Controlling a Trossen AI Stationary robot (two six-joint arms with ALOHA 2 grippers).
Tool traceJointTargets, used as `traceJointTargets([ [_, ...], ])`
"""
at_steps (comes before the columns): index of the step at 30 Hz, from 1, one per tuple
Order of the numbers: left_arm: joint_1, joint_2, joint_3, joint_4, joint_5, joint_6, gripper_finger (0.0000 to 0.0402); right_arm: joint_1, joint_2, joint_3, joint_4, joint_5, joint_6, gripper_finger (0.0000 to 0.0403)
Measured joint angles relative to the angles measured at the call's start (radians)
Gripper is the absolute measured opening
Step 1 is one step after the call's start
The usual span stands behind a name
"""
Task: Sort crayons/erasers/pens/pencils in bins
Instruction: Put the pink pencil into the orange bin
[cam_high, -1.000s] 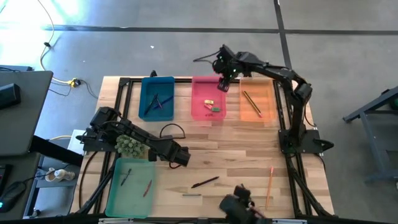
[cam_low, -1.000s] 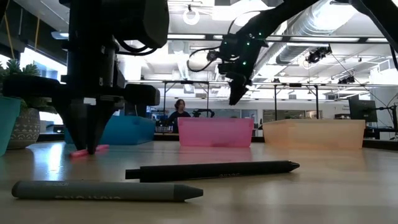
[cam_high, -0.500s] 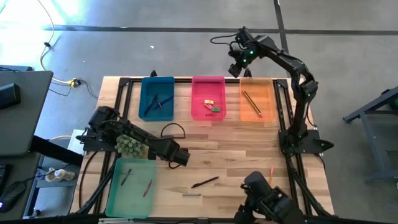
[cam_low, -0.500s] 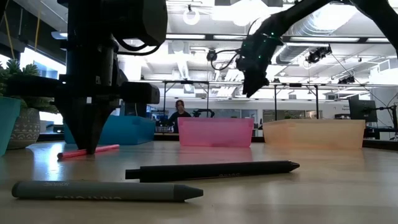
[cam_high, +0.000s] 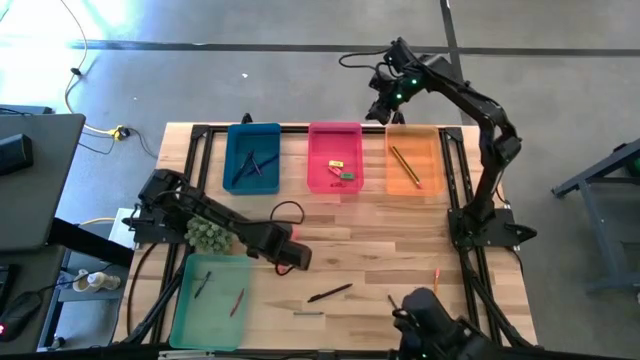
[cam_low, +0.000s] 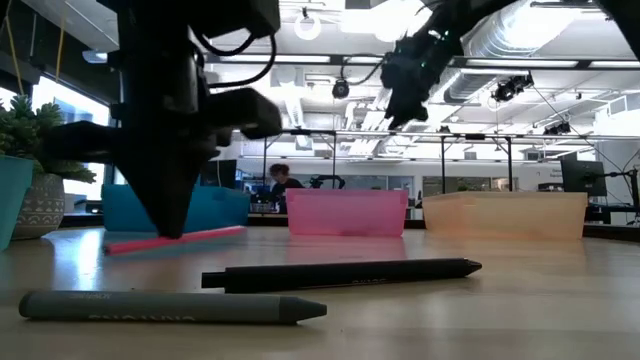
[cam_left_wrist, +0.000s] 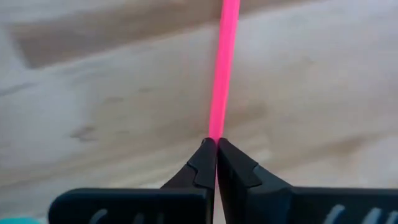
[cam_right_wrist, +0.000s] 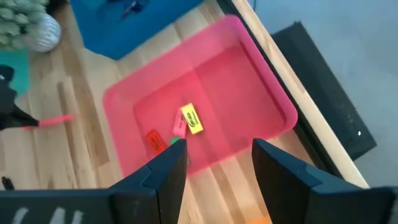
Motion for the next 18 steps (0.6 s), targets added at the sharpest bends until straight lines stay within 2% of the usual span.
traceJointTargets([
  [12,0.022,-0.003,0.003,0.183,0.029,0.244,0.0001,0.030,-0.171,0.000,-0.087,0.000,0.005,0.0173],
  [18,0.044,-0.003,0.003,0.178,0.028,0.203,0.0001,0.055,-0.228,0.000,-0.125,0.058,0.025,0.0173],
])
